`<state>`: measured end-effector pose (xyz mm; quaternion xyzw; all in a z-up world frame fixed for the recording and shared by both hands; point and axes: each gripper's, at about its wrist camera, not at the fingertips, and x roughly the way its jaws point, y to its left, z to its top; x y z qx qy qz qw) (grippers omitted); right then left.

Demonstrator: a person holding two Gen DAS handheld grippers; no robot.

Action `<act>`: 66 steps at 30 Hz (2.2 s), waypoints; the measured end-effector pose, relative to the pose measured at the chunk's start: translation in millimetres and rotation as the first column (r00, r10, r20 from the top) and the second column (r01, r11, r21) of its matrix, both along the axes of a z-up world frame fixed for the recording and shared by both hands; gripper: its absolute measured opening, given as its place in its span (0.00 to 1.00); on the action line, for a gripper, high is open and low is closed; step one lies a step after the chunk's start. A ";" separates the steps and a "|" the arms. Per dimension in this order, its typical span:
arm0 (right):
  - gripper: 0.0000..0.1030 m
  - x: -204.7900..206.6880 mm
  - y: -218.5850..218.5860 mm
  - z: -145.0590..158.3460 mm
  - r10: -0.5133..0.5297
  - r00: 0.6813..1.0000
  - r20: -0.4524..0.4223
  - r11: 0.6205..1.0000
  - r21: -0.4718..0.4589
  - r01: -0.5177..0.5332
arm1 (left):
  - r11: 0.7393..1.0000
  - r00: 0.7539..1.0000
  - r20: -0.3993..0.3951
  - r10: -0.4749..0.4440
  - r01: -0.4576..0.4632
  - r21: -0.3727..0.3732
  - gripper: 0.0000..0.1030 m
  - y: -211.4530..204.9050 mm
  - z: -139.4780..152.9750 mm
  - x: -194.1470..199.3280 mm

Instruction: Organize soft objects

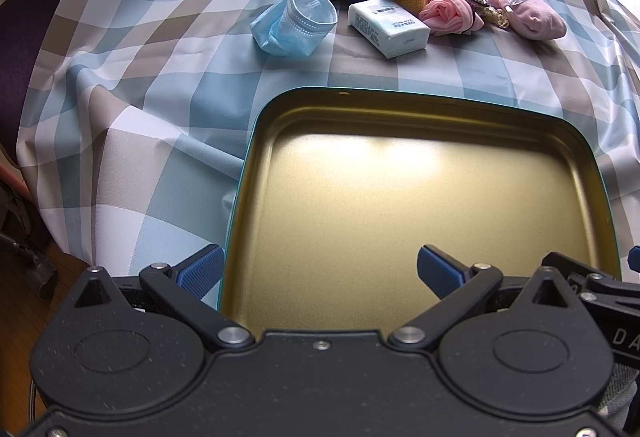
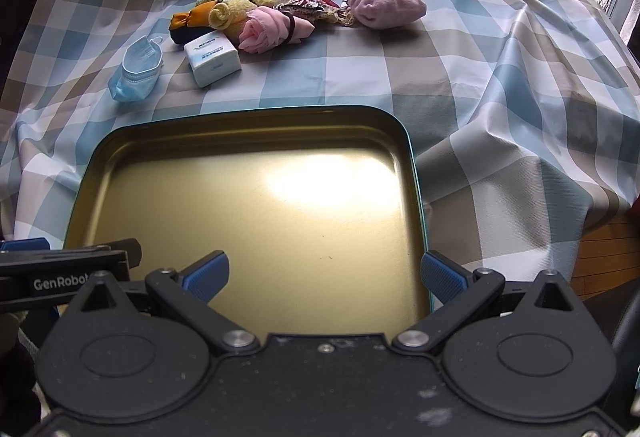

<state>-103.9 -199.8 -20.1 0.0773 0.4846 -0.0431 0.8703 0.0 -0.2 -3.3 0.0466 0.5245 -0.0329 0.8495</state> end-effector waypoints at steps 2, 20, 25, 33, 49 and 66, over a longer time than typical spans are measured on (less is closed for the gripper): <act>1.00 -0.5 1.0 -0.3 0.001 1.000 0.000 1.000 -0.001 -0.001 | 1.000 1.000 0.000 0.001 -0.001 0.000 0.97 0.1 0.0 0.0; 1.00 2.0 2.4 0.3 0.015 1.000 -0.005 1.000 0.007 -0.015 | 1.000 1.000 0.000 0.007 -0.007 -0.014 0.97 2.1 1.3 1.8; 1.00 4.0 1.2 1.2 0.022 1.000 -0.003 1.000 0.013 -0.022 | 0.999 1.000 0.019 0.017 -0.016 -0.048 0.97 7.0 7.1 5.1; 1.00 11.9 -1.1 7.1 0.031 0.999 0.030 1.000 -0.002 -0.031 | 0.997 0.999 0.048 0.006 -0.002 -0.077 0.93 14.6 13.3 19.6; 1.00 69.1 -32.4 33.2 -0.018 0.982 0.187 1.000 -0.001 0.019 | 0.995 0.982 0.176 -0.061 0.074 -0.071 0.92 18.3 35.0 85.4; 0.99 187.1 -95.6 13.3 -0.171 0.964 0.204 0.983 0.099 0.153 | 1.000 0.977 0.209 -0.031 0.030 0.010 0.92 6.4 32.4 168.7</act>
